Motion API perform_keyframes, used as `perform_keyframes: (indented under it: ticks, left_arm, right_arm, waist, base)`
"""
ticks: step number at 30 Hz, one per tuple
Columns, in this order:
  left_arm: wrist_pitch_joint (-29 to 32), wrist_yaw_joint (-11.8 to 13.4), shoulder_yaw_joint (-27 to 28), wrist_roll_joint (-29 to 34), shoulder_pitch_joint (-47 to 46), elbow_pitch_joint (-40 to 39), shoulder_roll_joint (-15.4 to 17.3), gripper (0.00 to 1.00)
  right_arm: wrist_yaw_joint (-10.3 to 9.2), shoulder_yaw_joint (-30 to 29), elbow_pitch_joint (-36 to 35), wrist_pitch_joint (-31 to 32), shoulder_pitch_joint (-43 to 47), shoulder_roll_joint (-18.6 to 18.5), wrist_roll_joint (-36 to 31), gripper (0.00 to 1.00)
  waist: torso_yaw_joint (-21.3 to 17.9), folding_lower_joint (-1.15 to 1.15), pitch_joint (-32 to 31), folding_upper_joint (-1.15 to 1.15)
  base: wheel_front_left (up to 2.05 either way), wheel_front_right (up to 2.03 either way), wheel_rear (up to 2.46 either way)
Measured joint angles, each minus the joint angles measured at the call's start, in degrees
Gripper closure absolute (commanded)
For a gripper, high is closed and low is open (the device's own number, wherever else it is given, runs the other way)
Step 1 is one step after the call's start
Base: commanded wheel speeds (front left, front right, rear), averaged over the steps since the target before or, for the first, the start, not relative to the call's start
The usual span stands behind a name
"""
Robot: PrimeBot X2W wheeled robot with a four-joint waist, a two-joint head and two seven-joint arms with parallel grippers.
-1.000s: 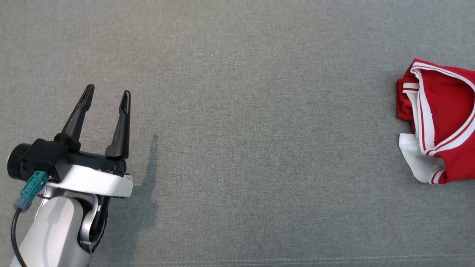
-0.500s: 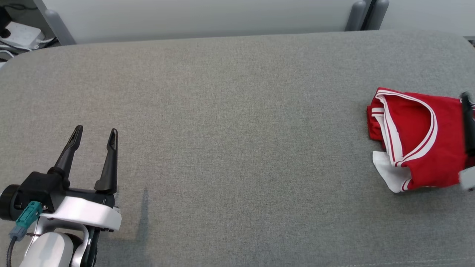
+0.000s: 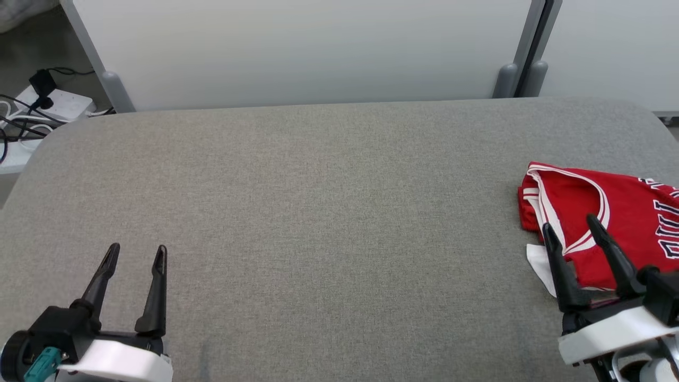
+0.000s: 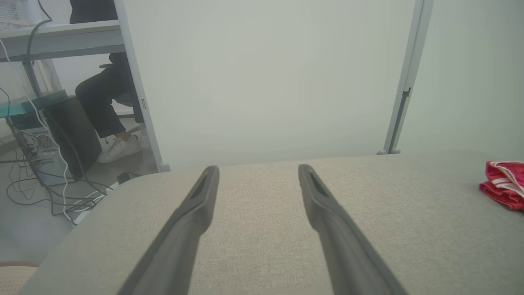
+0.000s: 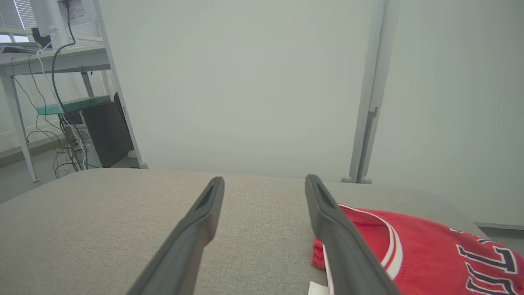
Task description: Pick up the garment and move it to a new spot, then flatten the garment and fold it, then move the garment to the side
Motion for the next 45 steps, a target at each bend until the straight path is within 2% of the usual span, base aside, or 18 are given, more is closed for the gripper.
perform_keyframes:
  ticks: [12,17,25,45]
  left_arm:
    - [-1.97,0.36,0.53,-1.43,5.71,-0.11,-0.58,0.0]
    - [-2.24,0.13,0.51,-1.45,6.52,0.41,-0.55,0.0]
    - [-2.31,-0.21,0.67,-2.44,6.95,2.25,-0.19,0.0]
    - [-2.31,-0.47,-0.4,-2.43,7.19,3.57,0.16,0.0]
  right_arm:
    - [0.0,-3.89,-2.57,0.18,9.06,4.11,-4.9,0.0]
    - [0.0,-4.88,-2.79,0.18,10.8,4.61,-6.22,0.0]
    - [0.0,-6.89,-3.03,0.41,11.94,5.25,-6.65,0.0]
    - [0.0,-7.8,-2.8,0.43,12.01,6.32,-7.16,0.0]
  waist:
    - [0.18,0.0,-3.17,0.0]
    - [0.1,0.0,-3.91,0.0]
    - [0.55,0.0,-4.55,0.0]
    - [1.21,0.0,-4.46,0.0]
  base:
    - [0.0,0.0,0.0]
    - [0.0,0.0,0.0]
    - [0.0,0.0,0.0]
    - [0.0,0.0,0.0]
